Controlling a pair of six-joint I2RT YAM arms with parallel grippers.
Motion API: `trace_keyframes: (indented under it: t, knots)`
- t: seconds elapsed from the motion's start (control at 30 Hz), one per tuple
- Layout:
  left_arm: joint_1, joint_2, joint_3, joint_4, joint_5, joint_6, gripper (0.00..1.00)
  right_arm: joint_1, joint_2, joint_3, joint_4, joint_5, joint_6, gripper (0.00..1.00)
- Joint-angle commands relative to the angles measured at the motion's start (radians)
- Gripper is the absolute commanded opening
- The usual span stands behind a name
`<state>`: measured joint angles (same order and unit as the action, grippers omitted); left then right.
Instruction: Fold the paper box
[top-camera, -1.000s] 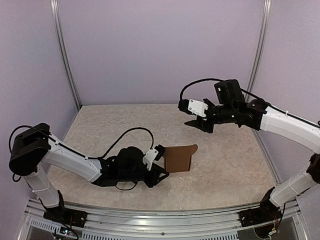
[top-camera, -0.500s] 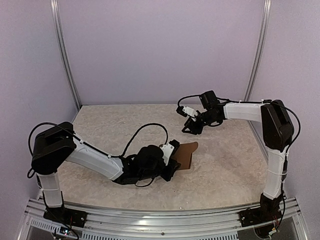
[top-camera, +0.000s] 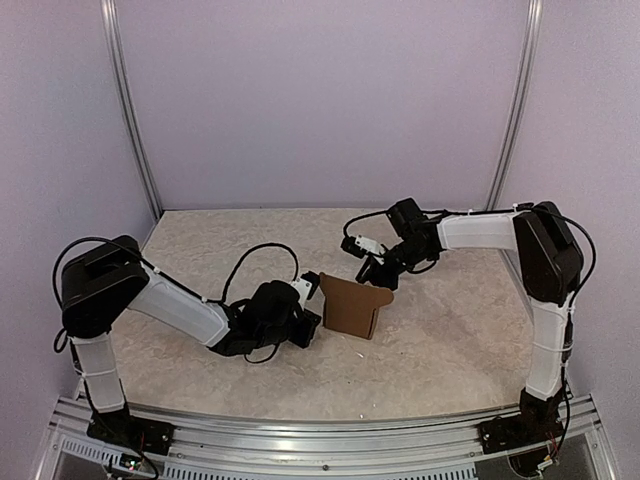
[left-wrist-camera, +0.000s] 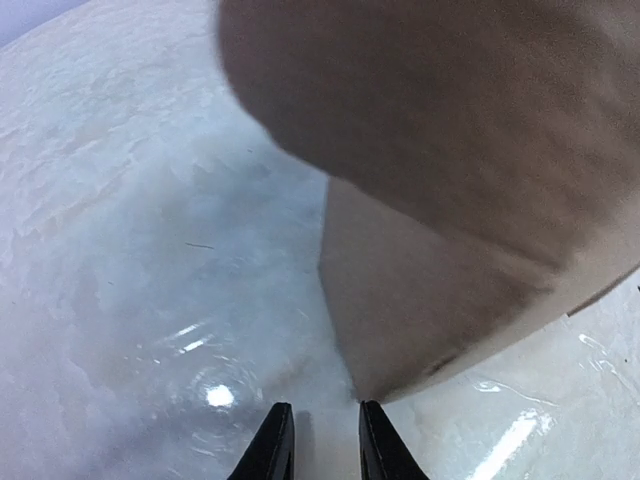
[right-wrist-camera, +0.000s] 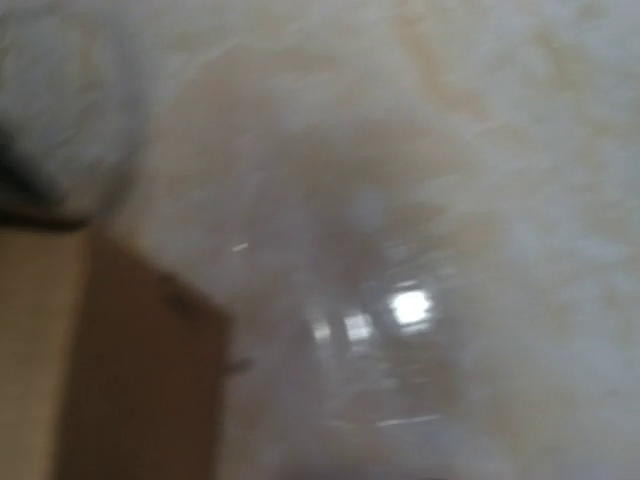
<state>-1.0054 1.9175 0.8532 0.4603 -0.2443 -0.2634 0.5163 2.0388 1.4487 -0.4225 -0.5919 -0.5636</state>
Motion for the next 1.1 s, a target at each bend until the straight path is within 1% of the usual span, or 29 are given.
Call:
trace_keyframes:
  t: [0.0,0.17,0.27,0.37,0.43,0.5,0.57,0.67,0.77,0.87,0.93,1.0,1.07]
  knots:
    - [0.048,-0.058,0.002,0.015,0.013,0.014,0.22,0.006,-0.062,-0.034,-0.006,-0.022,0.021,0.41]
    - [0.041,-0.065,-0.016,-0.021,0.026,-0.023,0.22,0.008,-0.093,-0.042,-0.003,-0.016,0.06,0.41]
    - [0.019,-0.099,-0.076,-0.046,-0.001,-0.082,0.22,0.02,-0.133,-0.059,-0.002,0.0,0.064,0.41]
    - [-0.01,-0.175,-0.16,-0.095,-0.051,-0.146,0.22,0.054,-0.176,-0.081,-0.008,0.01,0.061,0.41]
    - [-0.038,-0.245,-0.207,-0.156,-0.1,-0.201,0.23,0.097,-0.202,-0.098,-0.018,0.021,0.06,0.41]
    - [-0.072,-0.323,-0.247,-0.27,-0.174,-0.255,0.23,0.168,-0.23,-0.116,-0.027,0.041,0.053,0.42]
    - [-0.113,-0.435,-0.282,-0.378,-0.249,-0.303,0.23,0.243,-0.248,-0.135,-0.034,0.068,0.046,0.43]
    - [-0.142,-0.631,-0.319,-0.54,-0.33,-0.367,0.25,0.357,-0.242,-0.14,-0.064,0.111,0.037,0.43]
    - [-0.152,-0.827,-0.344,-0.642,-0.376,-0.39,0.26,0.419,-0.259,-0.133,-0.088,0.145,0.031,0.43]
    - [-0.151,-0.982,-0.389,-0.658,-0.389,-0.387,0.28,0.426,-0.285,-0.114,-0.1,0.148,0.049,0.44]
    - [-0.145,-1.039,-0.42,-0.637,-0.383,-0.377,0.31,0.426,-0.307,-0.112,-0.092,0.185,0.044,0.44]
    - [-0.135,-1.059,-0.44,-0.597,-0.343,-0.352,0.31,0.417,-0.326,-0.109,-0.09,0.228,0.034,0.44]
    - [-0.131,-1.039,-0.444,-0.537,-0.281,-0.321,0.31,0.391,-0.349,-0.101,-0.09,0.24,0.025,0.44]
